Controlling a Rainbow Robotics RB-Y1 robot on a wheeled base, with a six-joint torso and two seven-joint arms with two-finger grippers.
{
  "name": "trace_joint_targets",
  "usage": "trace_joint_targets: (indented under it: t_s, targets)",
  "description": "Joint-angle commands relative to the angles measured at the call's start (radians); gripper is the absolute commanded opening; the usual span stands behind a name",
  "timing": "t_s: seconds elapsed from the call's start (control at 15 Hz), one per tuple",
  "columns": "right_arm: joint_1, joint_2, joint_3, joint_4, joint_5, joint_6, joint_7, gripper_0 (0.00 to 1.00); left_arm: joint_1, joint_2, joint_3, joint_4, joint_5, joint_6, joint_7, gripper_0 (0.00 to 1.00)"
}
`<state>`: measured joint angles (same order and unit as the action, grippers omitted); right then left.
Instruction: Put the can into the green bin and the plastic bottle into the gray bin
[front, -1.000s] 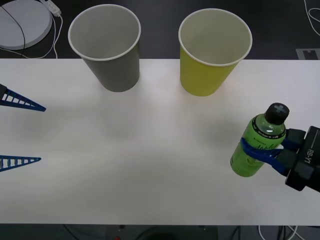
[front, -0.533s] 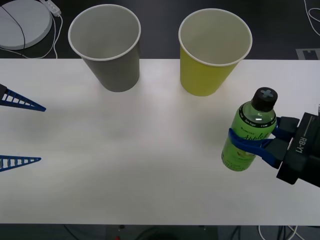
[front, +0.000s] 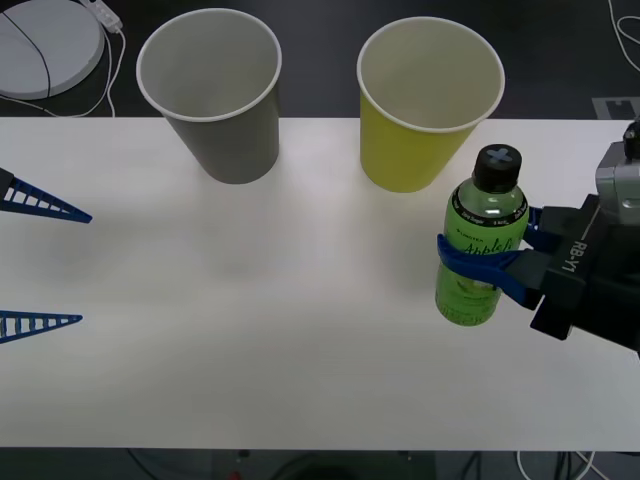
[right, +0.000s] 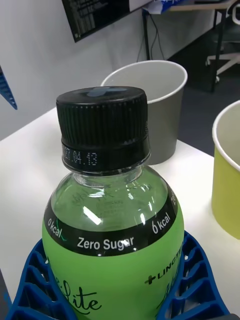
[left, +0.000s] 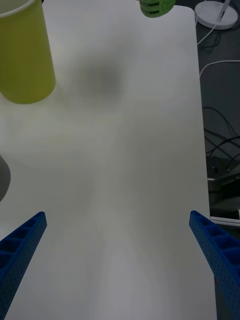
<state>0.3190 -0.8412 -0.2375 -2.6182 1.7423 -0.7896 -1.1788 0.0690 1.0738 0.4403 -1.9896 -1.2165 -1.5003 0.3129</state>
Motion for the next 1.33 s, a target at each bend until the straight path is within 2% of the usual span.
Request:
trace_joint_targets:
  t_s: [0.07,0.4,0.67,0.87,1.0,1.07,1.2,1.33]
  targets:
    - [-0.09,0.016,0.003,0.0,0.055,-0.089,-0.085,0.0,0.0,0.0,0.0,0.0,0.0,0.0,0.0,1.0]
    - [-0.241,0.059,0.011,0.01,0.063,-0.221,-0.102,0.0,0.0,0.0,0.0,0.0,0.0,0.0,0.0,1.0]
    - [-0.376,0.059,0.118,0.107,0.085,-0.221,-0.102,0.0,0.0,0.0,0.0,0.0,0.0,0.0,0.0,1.0]
    - [-0.479,0.062,0.205,0.171,0.166,-0.221,-0.104,0.0,0.0,0.0,0.0,0.0,0.0,0.0,0.0,1.0]
    - [-0.551,0.073,0.254,0.237,0.172,-0.231,-0.104,0.0,0.0,0.0,0.0,0.0,0.0,0.0,0.0,1.0]
    - [-0.6,0.093,0.27,0.274,0.175,-0.267,-0.104,0.0,0.0,0.0,0.0,0.0,0.0,0.0,0.0,1.0]
    - [-0.681,0.137,0.27,0.3,0.195,-0.379,-0.186,0.0,0.0,0.0,0.0,0.0,0.0,0.0,0.0,1.0]
    - [-0.759,0.186,0.279,0.3,0.27,-0.499,-0.246,0.0,0.0,0.0,0.0,0.0,0.0,0.0,0.0,1.0]
